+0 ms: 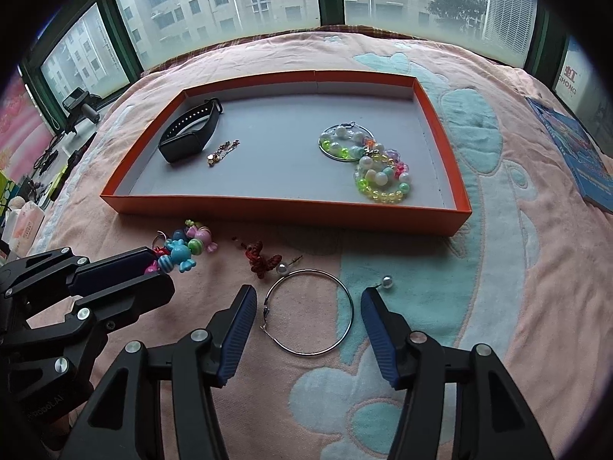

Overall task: Organize jewelry
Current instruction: 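Grasp the candy-bead bracelet with the left tool while the right tool grasps the large silver hoop, then lift the candy-bead bracelet and silver hoop and carry both over the tray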

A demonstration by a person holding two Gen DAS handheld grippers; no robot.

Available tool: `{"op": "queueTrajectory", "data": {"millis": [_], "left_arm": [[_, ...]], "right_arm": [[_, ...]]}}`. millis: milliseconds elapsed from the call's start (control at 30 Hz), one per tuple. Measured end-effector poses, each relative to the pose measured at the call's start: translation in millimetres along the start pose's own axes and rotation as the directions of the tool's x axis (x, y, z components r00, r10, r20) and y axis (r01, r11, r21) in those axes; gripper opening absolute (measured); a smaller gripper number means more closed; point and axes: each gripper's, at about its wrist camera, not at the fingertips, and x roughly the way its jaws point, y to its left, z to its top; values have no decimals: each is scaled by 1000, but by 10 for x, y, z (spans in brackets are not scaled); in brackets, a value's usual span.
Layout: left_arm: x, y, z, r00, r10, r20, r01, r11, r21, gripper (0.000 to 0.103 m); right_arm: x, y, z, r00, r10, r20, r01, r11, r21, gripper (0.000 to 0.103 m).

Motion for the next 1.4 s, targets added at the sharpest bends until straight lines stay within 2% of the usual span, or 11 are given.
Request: {"op": "queueTrajectory", "data": {"millis": [200, 367, 700, 1000, 1400], "left_arm": [[-36, 24, 1, 1000, 1, 10, -1, 1000, -13, 22], [-51, 32, 6, 1000, 3, 16, -2, 1000, -23, 22], [-214, 16, 59, 998, 18, 55, -15, 999, -49, 22], [-579, -119, 201, 990, 39, 138, -33, 998, -47, 22], [-1073, -328, 467, 966, 79, 245, -72, 997, -37, 22]], "right_arm": [[1, -12, -8, 1000, -7, 9, 7, 1000, 1, 62], [7, 58, -32, 998, -57, 12, 57, 997, -60, 55], [-137, -70, -78, 999, -5, 32, 6, 1000, -12, 54], [-510, -88, -16, 990, 5, 139, -6, 1000, 7, 54], [-1109, -69, 148, 950, 25, 310, -23, 1000, -10, 55]]}}
